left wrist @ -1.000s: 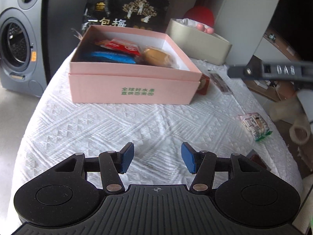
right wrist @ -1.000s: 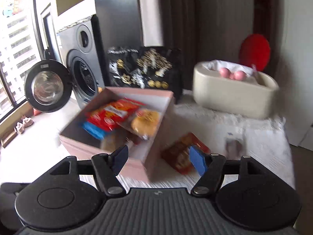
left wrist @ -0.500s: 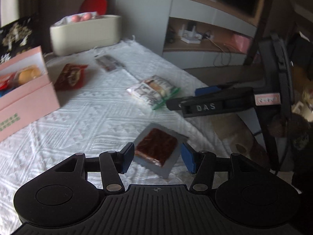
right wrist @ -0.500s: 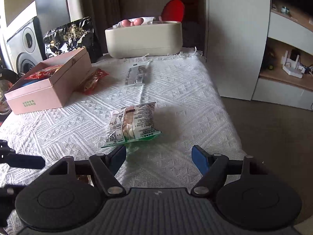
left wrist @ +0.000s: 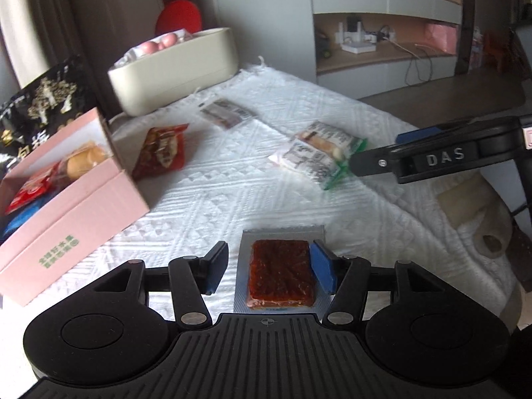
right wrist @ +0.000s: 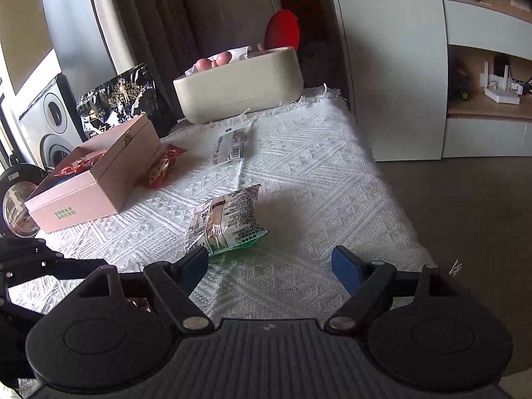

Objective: Organize snacks
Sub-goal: 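Grasp the clear packet with a brown stick using the right tool while the left holds the jerky, then move the clear packet with the right tool while the left holds the jerky packet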

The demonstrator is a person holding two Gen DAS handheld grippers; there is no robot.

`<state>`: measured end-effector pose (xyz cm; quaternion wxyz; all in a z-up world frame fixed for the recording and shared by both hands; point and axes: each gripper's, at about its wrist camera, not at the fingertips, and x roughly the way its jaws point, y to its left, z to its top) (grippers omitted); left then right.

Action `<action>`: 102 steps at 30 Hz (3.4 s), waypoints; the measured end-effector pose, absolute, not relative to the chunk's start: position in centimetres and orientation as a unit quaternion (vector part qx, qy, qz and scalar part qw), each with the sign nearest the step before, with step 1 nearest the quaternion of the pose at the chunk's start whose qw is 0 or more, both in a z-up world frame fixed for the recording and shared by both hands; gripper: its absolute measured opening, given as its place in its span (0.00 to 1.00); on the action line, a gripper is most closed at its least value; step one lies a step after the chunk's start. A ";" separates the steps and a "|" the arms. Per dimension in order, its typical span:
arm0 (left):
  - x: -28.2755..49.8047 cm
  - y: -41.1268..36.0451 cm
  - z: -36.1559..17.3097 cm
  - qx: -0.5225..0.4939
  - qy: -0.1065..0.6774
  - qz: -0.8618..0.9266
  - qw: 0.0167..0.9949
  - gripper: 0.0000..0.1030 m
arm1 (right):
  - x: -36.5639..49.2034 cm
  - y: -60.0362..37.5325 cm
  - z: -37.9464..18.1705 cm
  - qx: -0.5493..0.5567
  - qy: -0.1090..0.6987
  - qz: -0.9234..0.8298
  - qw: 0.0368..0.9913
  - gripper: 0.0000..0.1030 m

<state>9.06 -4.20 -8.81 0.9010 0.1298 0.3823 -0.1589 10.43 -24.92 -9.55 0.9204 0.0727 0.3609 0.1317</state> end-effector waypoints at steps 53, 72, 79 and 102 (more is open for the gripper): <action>7.6 4.3 -8.3 -0.047 0.392 -0.168 0.903 0.55 | 31.5 -14.1 -9.6 -0.057 0.428 0.165 0.887 0.45; 7.4 1.3 -8.8 0.030 0.399 -0.145 0.905 0.54 | 11.6 -17.2 -7.1 -0.044 0.405 0.240 0.881 0.43; 7.3 2.7 -8.3 0.036 0.391 -0.107 0.914 0.50 | 9.4 -17.7 -8.5 -0.054 0.365 0.218 0.904 0.66; 7.8 4.9 -8.8 -0.008 0.403 -0.124 0.907 0.47 | 23.7 -7.7 -8.1 -0.184 0.380 0.393 0.817 0.81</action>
